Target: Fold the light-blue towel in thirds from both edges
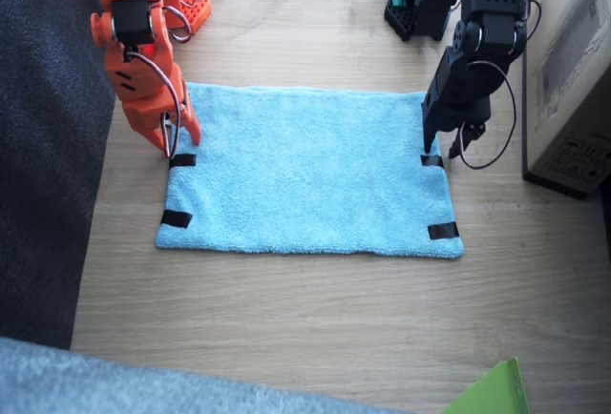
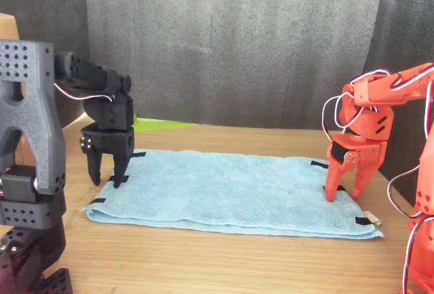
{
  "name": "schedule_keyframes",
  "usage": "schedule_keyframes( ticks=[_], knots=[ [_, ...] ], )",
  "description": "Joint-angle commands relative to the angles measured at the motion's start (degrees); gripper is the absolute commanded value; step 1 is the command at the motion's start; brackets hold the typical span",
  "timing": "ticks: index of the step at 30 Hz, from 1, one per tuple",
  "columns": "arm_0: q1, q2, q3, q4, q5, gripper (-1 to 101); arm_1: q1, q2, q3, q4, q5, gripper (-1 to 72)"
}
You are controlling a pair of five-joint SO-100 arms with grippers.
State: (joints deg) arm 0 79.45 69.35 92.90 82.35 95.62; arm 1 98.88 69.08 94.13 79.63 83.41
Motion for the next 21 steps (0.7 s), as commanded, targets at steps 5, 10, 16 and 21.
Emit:
schedule_keyframes(
  ticks=[5,10,16,21],
  knots=[
    [1.1,2.5,1.1,0.4,1.1,6,3.3,-0.9,1.7,0.5,0.8,0.1],
    [0.9,2.8,1.3,0.4,1.3,0,3.4,-0.9,1.7,0.4,0.7,0.1],
    [0.8,3.6,2.2,-0.1,1.3,0,3.5,-1.0,1.7,0.4,0.5,0.1],
    [0.6,4.5,3.3,-0.4,1.3,0,3.5,-1.1,1.7,0.4,0.5,0.1]
  ],
)
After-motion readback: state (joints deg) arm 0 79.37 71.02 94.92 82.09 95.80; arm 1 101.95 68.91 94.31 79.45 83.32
